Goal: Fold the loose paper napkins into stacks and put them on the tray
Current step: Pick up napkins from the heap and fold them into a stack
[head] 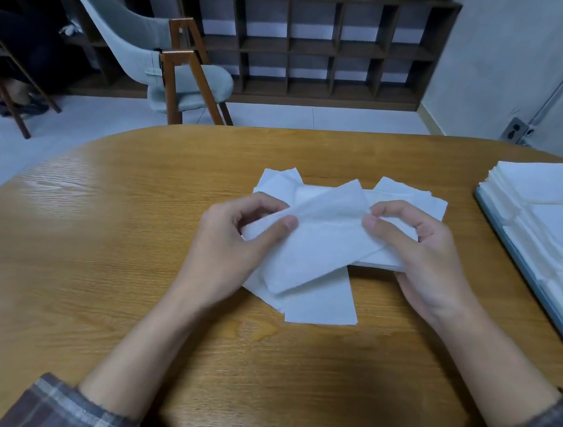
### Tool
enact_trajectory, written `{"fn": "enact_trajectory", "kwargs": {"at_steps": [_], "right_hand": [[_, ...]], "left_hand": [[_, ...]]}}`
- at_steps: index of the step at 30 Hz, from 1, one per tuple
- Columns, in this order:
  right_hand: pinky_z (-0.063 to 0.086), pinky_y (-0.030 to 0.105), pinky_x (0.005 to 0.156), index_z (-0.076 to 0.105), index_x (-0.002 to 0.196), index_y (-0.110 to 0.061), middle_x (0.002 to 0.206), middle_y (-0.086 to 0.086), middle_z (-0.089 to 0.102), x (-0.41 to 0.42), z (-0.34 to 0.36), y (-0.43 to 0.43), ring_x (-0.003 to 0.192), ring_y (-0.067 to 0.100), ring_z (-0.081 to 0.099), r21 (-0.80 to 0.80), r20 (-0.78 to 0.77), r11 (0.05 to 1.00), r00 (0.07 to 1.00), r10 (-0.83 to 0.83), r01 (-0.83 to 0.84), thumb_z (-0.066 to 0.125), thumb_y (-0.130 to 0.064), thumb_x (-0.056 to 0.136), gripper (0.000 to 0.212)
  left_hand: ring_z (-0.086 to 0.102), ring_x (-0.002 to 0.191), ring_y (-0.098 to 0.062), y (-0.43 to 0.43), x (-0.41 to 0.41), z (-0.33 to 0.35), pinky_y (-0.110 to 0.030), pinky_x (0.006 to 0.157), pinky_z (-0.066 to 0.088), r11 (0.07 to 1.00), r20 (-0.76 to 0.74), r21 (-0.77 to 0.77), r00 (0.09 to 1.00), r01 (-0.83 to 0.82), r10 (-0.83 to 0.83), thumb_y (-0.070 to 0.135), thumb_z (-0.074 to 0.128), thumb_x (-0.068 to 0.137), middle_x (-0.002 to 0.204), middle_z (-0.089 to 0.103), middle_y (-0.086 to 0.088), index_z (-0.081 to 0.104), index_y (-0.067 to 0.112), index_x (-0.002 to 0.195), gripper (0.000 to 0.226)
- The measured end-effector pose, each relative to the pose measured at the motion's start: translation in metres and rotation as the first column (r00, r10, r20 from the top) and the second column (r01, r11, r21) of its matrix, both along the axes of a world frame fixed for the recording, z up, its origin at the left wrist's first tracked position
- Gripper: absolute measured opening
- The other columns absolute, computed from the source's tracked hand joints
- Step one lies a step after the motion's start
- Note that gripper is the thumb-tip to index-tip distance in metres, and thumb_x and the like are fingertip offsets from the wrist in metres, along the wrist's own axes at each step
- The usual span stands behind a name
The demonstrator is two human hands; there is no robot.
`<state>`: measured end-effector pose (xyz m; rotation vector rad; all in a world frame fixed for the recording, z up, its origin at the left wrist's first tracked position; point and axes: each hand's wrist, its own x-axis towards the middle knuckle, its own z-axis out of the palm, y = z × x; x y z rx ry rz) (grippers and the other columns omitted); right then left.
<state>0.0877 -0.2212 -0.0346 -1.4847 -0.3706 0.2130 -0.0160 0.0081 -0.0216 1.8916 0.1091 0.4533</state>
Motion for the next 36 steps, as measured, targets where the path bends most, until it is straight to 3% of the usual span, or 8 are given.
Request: {"fn": "enact_trajectory", "kwargs": {"at_steps": [4,11,21,25,29,31,33,36], "right_hand": [[0.053,0.043,0.102,0.074,0.116,-0.016,0.122,0.008,0.076,-0.007,0.005,0.003,0.113,0.028,0.073,0.035,-0.053,0.987,0.986,0.161,-0.159,0.079,-0.025,0.081,0.036],[0.054,0.037,0.099,0.059,0.140,-0.049,0.126,-0.012,0.069,-0.018,0.006,0.010,0.120,0.014,0.067,-0.110,0.039,0.966,0.971,0.238,-0.232,0.080,-0.030,0.084,0.063],[0.054,0.045,0.104,0.050,0.145,-0.055,0.125,0.001,0.070,-0.017,0.007,0.009,0.120,0.019,0.067,-0.115,0.033,0.965,0.970,0.239,-0.234,0.079,-0.028,0.087,0.070],[0.056,0.042,0.103,0.048,0.146,-0.055,0.125,-0.001,0.070,-0.019,0.007,0.010,0.118,0.017,0.068,-0.176,0.081,0.962,0.971,0.227,-0.210,0.074,-0.015,0.096,0.069],[0.058,0.041,0.100,0.052,0.145,-0.052,0.127,0.008,0.070,-0.015,0.008,0.008,0.118,0.024,0.069,-0.039,0.025,0.981,0.981,0.192,-0.191,0.069,-0.004,0.096,0.071],[0.060,0.037,0.095,0.051,0.148,-0.048,0.130,0.016,0.069,-0.012,0.011,0.006,0.119,0.028,0.069,0.136,-0.052,0.971,0.977,0.207,-0.198,0.066,-0.001,0.095,0.073],[0.061,0.034,0.091,0.048,0.150,-0.047,0.127,0.015,0.071,-0.012,0.013,0.006,0.116,0.027,0.071,0.204,-0.075,0.958,0.973,0.219,-0.200,0.063,-0.001,0.095,0.074],[0.061,0.035,0.091,0.046,0.149,-0.051,0.129,0.019,0.070,-0.011,0.010,0.007,0.114,0.027,0.070,0.164,-0.067,0.966,0.975,0.213,-0.200,0.062,-0.003,0.099,0.071]], "left_hand": [[0.074,0.098,-0.011,0.002,0.000,0.000,-0.039,0.084,0.057,1.000,-0.021,-0.004,1.000,0.003,-0.003,0.025,0.079,0.095,0.098,0.080,0.013,0.082,0.022,0.094,0.004],[0.074,0.093,-0.006,-0.003,0.003,-0.007,-0.030,0.077,0.053,0.999,-0.108,-0.017,0.993,0.040,-0.042,0.024,0.079,0.095,0.096,0.080,0.015,0.083,0.023,0.093,0.005],[0.075,0.089,-0.004,-0.008,0.004,-0.006,-0.021,0.070,0.050,0.994,-0.176,-0.113,0.984,-0.006,-0.014,0.026,0.078,0.095,0.094,0.081,0.013,0.084,0.021,0.093,0.008],[0.074,0.088,-0.004,-0.011,0.002,-0.004,-0.020,0.069,0.049,0.993,-0.183,-0.113,0.983,-0.027,0.006,0.027,0.079,0.094,0.092,0.081,0.013,0.083,0.023,0.092,0.006],[0.064,0.102,0.000,-0.012,0.002,-0.006,-0.021,0.079,0.048,0.981,-0.052,0.113,0.985,-0.157,0.164,0.036,0.084,0.087,0.111,0.070,0.018,0.076,0.036,0.110,0.024],[0.059,0.109,0.012,-0.014,0.000,0.002,-0.011,0.082,0.047,0.993,-0.078,0.001,0.990,-0.120,0.119,0.039,0.080,0.089,0.123,0.064,0.019,0.067,0.039,0.127,0.040],[0.063,0.102,0.017,-0.017,-0.002,0.009,-0.004,0.078,0.048,0.979,-0.144,-0.205,0.989,0.014,-0.044,0.034,0.074,0.094,0.112,0.072,0.022,0.059,0.036,0.138,0.046],[0.078,0.093,-0.018,-0.021,-0.004,0.010,-0.032,0.076,0.063,0.951,-0.139,-0.294,0.980,0.098,-0.144,0.025,0.074,0.096,0.102,0.081,0.004,0.054,0.039,0.141,0.051]]}}
